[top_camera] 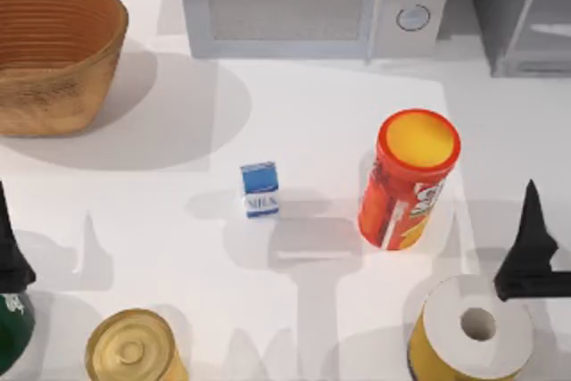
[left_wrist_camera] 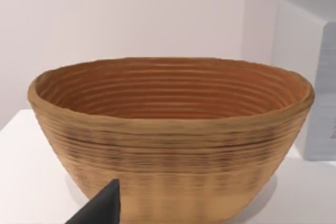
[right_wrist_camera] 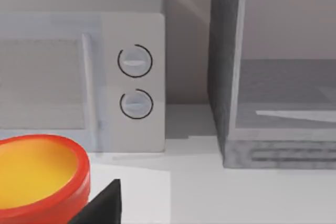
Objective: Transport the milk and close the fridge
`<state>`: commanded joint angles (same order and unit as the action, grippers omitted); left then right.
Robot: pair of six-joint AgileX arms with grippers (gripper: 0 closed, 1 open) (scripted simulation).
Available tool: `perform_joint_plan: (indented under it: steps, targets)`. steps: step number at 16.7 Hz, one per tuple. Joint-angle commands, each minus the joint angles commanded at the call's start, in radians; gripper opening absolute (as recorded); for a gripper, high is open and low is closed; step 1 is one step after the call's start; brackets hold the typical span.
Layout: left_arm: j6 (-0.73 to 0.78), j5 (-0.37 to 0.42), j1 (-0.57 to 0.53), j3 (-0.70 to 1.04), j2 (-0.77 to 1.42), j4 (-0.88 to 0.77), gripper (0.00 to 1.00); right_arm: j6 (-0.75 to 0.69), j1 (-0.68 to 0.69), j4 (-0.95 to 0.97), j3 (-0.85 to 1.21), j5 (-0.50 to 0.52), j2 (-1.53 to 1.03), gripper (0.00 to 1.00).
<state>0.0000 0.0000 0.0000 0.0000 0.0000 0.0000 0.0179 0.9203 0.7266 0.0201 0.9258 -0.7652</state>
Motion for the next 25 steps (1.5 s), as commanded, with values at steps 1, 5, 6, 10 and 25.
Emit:
perform_joint_plan:
  steps: [1,5,6,10,25]
  targets:
    - [0.000,0.000,0.000,0.000,0.000,0.000,1.00,0.000,0.000,0.000,0.000,0.000,-0.001,1.00]
    - [0.000,0.000,0.000,0.000,0.000,0.000,1.00,0.013,0.046,0.052,0.062,0.006,-0.107,1.00]
    - [0.000,0.000,0.000,0.000,0.000,0.000,1.00,0.016,0.065,0.077,0.091,0.008,-0.161,1.00]
    - [0.000,0.000,0.000,0.000,0.000,0.000,1.00,0.021,0.151,0.210,0.243,0.012,-0.460,1.00]
    - [0.000,0.000,0.000,0.000,0.000,0.000,1.00,-0.001,0.170,0.764,0.862,-0.024,-1.639,1.00]
